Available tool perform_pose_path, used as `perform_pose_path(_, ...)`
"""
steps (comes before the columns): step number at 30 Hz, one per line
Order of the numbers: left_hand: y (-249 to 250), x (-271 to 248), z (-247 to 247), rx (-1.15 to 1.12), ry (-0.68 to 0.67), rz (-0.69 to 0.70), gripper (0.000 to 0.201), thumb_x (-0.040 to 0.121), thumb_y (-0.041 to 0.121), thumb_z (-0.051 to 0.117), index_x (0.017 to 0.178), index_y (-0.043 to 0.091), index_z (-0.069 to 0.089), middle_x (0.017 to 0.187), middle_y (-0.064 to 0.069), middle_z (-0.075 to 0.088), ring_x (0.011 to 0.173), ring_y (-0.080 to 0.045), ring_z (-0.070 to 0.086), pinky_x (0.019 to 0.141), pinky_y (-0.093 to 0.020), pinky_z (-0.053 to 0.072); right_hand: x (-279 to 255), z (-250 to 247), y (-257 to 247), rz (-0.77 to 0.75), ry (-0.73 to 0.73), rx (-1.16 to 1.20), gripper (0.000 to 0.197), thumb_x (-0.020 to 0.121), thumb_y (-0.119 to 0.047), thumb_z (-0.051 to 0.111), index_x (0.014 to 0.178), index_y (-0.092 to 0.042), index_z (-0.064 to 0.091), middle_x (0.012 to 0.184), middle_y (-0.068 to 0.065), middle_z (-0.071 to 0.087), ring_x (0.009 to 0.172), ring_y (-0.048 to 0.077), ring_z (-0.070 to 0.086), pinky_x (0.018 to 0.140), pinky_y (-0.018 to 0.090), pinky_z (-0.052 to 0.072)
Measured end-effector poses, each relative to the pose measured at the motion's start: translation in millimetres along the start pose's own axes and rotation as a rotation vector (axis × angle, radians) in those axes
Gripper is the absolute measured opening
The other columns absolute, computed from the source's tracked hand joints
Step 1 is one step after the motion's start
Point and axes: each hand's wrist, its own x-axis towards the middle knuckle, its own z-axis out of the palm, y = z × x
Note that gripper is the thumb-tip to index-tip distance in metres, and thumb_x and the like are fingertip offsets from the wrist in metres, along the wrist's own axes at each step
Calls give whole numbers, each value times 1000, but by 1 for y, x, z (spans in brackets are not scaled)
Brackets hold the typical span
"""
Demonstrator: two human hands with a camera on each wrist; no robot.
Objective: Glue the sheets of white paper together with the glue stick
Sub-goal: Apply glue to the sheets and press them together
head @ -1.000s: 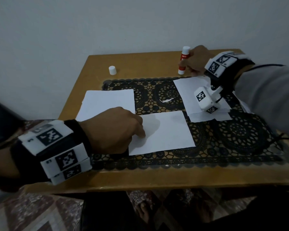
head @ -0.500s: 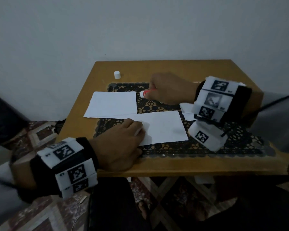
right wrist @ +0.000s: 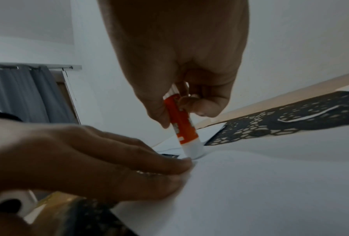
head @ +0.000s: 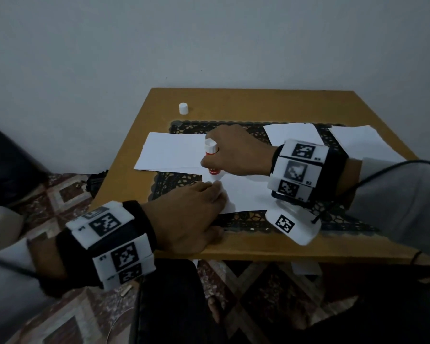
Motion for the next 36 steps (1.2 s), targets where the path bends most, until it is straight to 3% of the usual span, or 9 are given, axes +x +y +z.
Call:
perform_pose_path(4, -4, 0, 2, -28, 23, 16, 72, 95, 54, 21, 151, 9, 15, 158, -14, 13, 144, -25, 16, 118, -31, 10, 3, 3, 5, -44, 8, 24, 36, 85, -27, 66, 62, -18, 40, 62, -4, 47, 52, 7, 39, 48, 16, 31)
perform_pose_path(8, -4, 1, 2, -70, 8, 7, 70, 97, 52, 28, 151, 10, 14, 159, -13, 8, 146, -24, 11, 119, -35, 15, 3, 6, 8, -83, 17, 34, 37, 87, -32, 66, 65, -22, 38, 66, -7, 48, 56, 6, 40, 51, 19, 27)
perform_pose_path(14, -3, 2, -5, -48, -2, -8, 74, 92, 58, 21, 146, 9, 28, 156, -15, 18, 139, -28, 29, 113, -38, 30, 4, 9, 11, -151, -14, -2, 28, 88, -32, 64, 79, -14, 45, 72, -3, 54, 63, 16, 48, 57, 30, 33)
perform_pose_path(20, -2, 4, -12, -18, -7, 1, 91, 78, 65, 2, 139, 10, 40, 144, -15, 37, 123, -28, 46, 104, -41, 40, 0, 7, 22, -106, 16, 5, 26, 87, -27, 63, 75, -14, 44, 68, -4, 50, 58, 10, 41, 53, 29, 29)
perform_pose_path(25, 0, 7, -14, -2, -9, -13, 74, 84, 61, 16, 132, 15, 48, 133, -10, 47, 115, -25, 51, 100, -40, 43, -10, 0, 39, -43, 48, 45, 30, 85, -26, 64, 69, -20, 39, 66, -6, 47, 57, 9, 39, 53, 27, 29)
perform_pose_path(30, 2, 12, -18, 4, -4, -24, 49, 95, 54, 32, 123, 20, 54, 115, -3, 53, 97, -19, 54, 89, -37, 47, -25, -11, 59, 16, 82, 41, 22, 88, -27, 64, 80, -11, 50, 70, -3, 50, 59, 8, 41, 56, 25, 32)
perform_pose_path(36, -3, 25, -26, -30, 60, -28, 40, 96, 42, 42, 130, 24, 51, 120, -2, 58, 106, -20, 56, 93, -36, 47, -42, -25, 81, 62, 115, 21, 26, 88, -27, 64, 76, -9, 49, 68, -1, 50, 57, 8, 40, 53, 23, 30)
